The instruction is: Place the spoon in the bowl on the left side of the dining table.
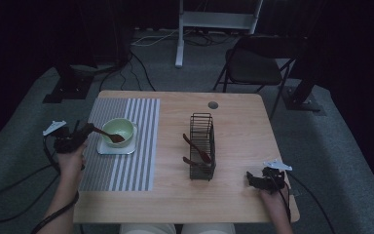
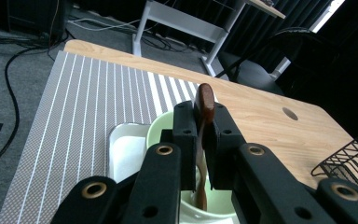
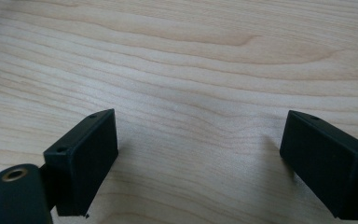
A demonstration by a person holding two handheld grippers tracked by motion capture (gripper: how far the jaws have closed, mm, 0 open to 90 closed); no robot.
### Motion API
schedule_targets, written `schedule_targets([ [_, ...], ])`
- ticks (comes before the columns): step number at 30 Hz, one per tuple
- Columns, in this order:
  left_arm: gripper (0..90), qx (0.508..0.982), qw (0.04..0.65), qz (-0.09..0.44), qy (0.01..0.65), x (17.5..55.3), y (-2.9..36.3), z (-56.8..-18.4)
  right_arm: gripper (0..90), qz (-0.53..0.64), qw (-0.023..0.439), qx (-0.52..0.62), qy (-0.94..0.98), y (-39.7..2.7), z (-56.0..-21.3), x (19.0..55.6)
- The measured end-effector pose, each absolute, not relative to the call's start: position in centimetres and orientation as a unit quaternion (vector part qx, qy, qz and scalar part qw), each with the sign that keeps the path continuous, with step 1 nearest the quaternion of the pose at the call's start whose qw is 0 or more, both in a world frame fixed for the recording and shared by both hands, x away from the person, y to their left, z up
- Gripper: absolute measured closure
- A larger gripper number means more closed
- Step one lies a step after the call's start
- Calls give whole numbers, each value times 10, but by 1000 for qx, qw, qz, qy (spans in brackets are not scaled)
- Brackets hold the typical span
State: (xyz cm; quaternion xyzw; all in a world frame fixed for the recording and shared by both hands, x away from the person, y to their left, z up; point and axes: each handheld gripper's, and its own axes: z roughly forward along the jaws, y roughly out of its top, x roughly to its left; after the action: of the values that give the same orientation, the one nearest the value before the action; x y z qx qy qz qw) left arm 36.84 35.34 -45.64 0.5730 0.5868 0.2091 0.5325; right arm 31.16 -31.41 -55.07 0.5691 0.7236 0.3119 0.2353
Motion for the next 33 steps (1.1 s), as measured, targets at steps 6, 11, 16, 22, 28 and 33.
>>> schedule_targets([
  [6, 832, 566, 537, 195, 594, 363, 356, -465, 106, 312, 235, 569, 723, -314, -551, 312],
  [11, 832, 571, 533, 190, 595, 361, 354, -475, 106, 312, 235, 569, 723, -314, -551, 312],
  [16, 833, 578, 523, 191, 597, 356, 354, -487, 106, 312, 235, 569, 723, -314, -551, 312],
  [22, 830, 582, 521, 189, 595, 353, 356, -493, 105, 312, 235, 569, 723, -314, -551, 312],
  [28, 784, 602, 497, 195, 593, 352, 354, -499, 106, 312, 235, 569, 723, -314, -551, 312],
  [33, 718, 616, 475, 207, 593, 351, 351, -506, 106, 312, 236, 570, 723, -314, -551, 311],
])
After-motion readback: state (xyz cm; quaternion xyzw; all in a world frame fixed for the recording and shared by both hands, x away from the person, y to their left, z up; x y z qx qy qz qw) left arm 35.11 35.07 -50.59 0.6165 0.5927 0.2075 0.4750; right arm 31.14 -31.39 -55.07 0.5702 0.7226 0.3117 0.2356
